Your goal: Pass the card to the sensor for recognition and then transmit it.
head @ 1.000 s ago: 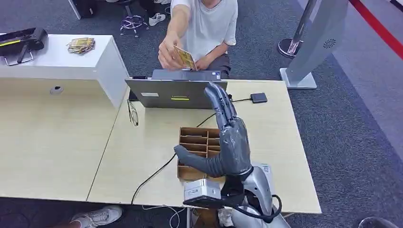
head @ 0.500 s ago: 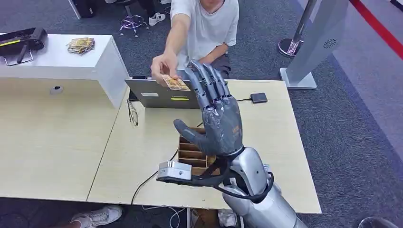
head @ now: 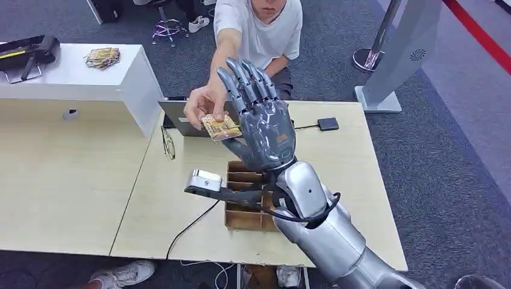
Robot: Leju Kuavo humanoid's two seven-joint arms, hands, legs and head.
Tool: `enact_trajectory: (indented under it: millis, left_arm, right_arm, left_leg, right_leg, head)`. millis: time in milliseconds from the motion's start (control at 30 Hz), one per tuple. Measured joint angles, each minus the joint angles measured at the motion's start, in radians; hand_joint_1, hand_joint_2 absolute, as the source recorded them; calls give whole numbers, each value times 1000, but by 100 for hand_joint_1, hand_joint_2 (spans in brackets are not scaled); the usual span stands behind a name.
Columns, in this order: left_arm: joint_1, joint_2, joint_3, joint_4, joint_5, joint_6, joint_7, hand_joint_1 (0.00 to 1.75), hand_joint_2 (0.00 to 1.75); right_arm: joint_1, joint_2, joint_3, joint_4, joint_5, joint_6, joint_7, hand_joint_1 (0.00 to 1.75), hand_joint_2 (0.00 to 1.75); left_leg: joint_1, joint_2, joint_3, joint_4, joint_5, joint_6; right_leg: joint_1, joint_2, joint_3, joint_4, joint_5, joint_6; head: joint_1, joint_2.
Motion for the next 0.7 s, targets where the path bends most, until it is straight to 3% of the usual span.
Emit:
enact_trajectory:
  millis: [700]
  left_arm:
    - [-3, 0, -21, 0, 0, -1, 0, 0, 0]
  right_arm:
    - [-10, 3, -11, 72, 19, -3, 4, 0, 175]
  left_leg:
    - [0, 0, 0, 0, 0, 0]
  right_leg:
    - [0, 0, 0, 0, 0, 0]
  head:
    - [0, 0]
